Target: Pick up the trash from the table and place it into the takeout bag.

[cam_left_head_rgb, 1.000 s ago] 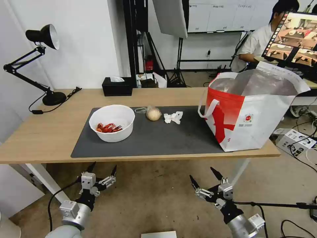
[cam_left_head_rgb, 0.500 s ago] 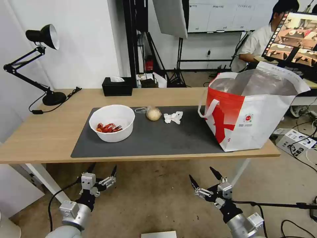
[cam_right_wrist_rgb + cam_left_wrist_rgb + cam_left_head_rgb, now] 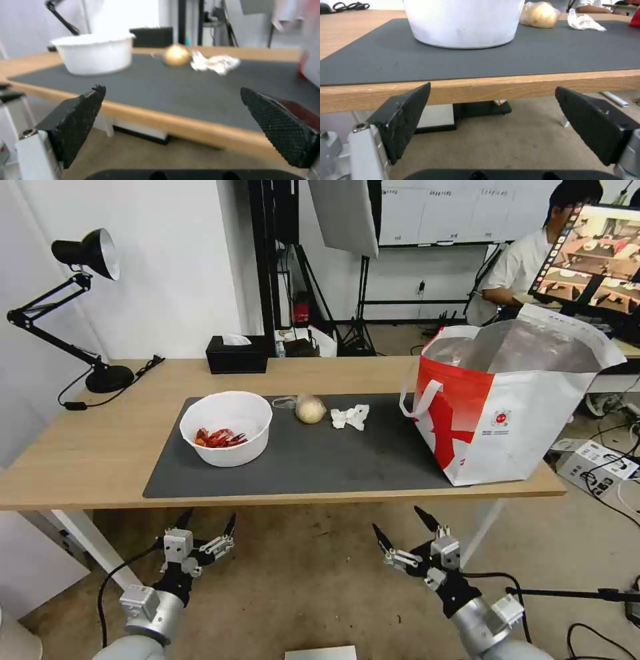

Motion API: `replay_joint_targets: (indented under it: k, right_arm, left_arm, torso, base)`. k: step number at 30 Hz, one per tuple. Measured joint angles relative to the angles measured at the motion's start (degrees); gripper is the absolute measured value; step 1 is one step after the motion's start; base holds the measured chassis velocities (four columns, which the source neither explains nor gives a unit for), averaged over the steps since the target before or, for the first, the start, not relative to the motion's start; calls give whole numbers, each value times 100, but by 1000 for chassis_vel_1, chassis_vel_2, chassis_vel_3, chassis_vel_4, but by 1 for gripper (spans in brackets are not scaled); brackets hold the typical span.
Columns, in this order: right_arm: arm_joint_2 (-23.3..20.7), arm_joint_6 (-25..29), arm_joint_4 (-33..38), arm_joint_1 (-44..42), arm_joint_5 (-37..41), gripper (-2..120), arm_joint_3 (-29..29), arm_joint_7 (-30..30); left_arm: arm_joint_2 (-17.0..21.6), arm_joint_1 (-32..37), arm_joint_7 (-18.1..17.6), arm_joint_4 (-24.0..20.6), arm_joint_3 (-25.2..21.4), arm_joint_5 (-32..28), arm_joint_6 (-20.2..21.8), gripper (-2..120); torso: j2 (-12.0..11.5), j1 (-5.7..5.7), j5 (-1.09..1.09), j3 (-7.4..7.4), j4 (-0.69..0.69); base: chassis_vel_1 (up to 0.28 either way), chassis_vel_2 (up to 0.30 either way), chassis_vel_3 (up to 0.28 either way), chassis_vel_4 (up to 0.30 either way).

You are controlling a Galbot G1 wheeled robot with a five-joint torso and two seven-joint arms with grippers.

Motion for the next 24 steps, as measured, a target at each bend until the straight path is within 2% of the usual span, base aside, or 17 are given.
replay_joint_targets:
  k: [5,8,15,21,24]
  right_arm:
    - [-296,-456,276,538,185,100,-337,183]
    - [-673,-769,380,1102,483,100,-592,366]
    - [-1216,-1047,78,2248,1112,100,-1025,691]
    - [-1210,-1140,-438,3097,1388,100,-1447,971]
    - [-935,-1333,-1007,3937,1520,100,-2021,1480]
  left_arm:
    - [-1,0,0,-11,-12,-9,0,100]
    - [3,5,1,-41,-30,-32,0,100]
    - [5,80,-1,-53,-120,-82,0,100]
    - [38,90,-3,8,-155,-135,-19,100]
    - [53,120,-6,38,-189,-153,-29,100]
  torso:
    - [0,0,1,0,1]
    - [0,0,1,0,0]
    - [0,0,1,0,1]
    - [-1,0,0,1,0]
    - [-1,1,0,1,1]
  base:
    - [0,0,0,0]
    - [0,0,0,0]
    - [0,0,0,0]
    - [0,0,0,0]
    - [0,0,0,0]
